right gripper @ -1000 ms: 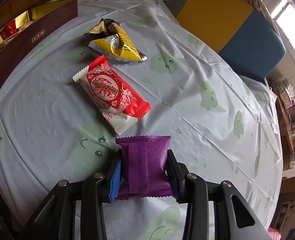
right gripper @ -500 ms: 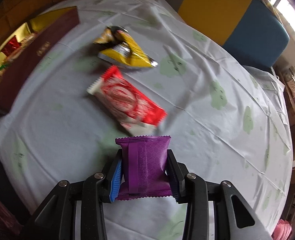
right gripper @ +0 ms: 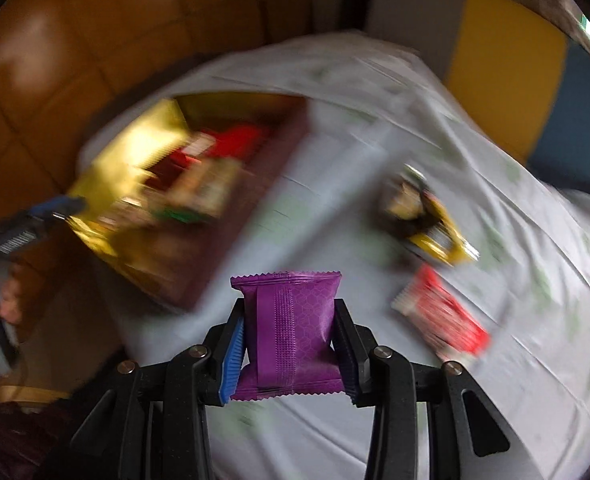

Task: Organize snacks
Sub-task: 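Carry the purple packet into the gold tin with the right tool and release it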

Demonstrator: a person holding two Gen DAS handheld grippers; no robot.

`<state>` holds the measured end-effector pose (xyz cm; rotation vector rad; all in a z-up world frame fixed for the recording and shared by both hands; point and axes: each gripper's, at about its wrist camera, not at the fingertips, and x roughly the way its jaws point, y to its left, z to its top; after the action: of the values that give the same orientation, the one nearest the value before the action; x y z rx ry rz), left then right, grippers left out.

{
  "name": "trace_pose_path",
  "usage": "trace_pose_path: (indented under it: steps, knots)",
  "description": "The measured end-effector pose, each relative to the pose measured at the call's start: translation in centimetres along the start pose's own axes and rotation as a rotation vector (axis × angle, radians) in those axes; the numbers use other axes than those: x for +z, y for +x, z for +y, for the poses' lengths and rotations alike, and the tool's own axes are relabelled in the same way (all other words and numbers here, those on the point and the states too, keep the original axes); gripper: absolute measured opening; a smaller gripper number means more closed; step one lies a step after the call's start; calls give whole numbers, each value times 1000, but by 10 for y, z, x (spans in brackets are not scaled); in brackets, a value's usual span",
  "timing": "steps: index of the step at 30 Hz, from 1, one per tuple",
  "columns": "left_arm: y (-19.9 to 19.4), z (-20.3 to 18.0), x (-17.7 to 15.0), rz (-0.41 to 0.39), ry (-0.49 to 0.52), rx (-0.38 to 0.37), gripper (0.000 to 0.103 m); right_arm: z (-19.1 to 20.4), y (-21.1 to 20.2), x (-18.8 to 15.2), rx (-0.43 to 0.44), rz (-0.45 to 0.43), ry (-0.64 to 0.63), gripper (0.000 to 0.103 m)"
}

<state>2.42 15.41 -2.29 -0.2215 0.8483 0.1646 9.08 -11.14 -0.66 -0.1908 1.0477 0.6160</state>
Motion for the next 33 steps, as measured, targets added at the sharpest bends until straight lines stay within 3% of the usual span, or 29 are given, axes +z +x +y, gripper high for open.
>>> trace_pose_path:
  steps: [6,10,15,22,26,33]
  knots:
    - [-3,12,1,-9,-26,9,58,69,11,30,114,-40,-134,40]
    - [-2,17,1,-7,-38,11,58,101,50,39,165,15,-171,41]
    - [1,22,-2,5,-39,15,58,123,97,45,170,73,-162,44]
    - [1,24,-6,-3,-24,42,59,125,110,45,184,74,-135,48]
    - [1,21,-6,-3,-23,34,59,119,96,42,189,38,-131,58]
    - [-4,12,-6,-12,1,31,59,104,60,35,178,-20,-121,58]
